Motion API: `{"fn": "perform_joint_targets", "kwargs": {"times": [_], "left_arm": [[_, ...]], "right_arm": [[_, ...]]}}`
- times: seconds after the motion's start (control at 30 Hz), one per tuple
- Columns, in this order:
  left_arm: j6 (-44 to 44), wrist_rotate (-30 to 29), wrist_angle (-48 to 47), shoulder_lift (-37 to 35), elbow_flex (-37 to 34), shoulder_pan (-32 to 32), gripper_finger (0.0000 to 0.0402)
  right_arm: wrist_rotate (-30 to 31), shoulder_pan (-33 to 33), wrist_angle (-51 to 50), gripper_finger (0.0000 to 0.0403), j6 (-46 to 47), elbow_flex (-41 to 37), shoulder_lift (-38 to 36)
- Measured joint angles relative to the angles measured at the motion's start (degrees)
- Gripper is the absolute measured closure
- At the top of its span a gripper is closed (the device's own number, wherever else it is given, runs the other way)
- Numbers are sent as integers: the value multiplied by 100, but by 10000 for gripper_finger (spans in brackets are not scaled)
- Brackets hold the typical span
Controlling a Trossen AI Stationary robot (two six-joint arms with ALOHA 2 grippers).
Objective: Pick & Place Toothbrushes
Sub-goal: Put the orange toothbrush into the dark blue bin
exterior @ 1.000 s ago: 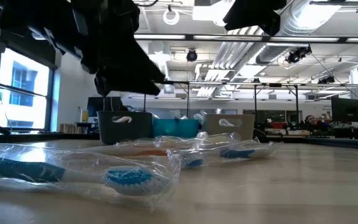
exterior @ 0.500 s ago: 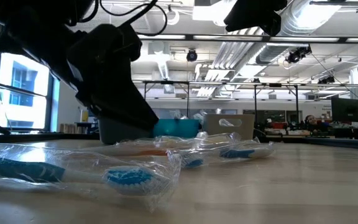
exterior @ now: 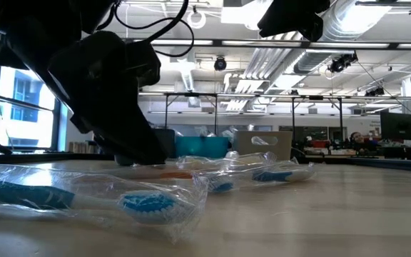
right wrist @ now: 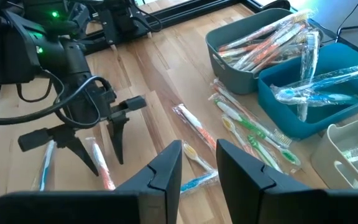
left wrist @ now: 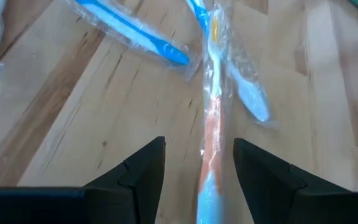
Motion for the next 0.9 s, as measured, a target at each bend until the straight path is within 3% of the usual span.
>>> {"fn": "perform_joint_targets", "kwargs": {"times": [0.43, 0.9], "left_arm": [[11, 72, -198, 97, 0, -1, 215], [7, -7, 317, 452, 11, -2, 217]], "right_arm": [[0, 0, -4, 310, 0, 0, 0], [0, 0, -4, 310, 53, 0, 0]]}}
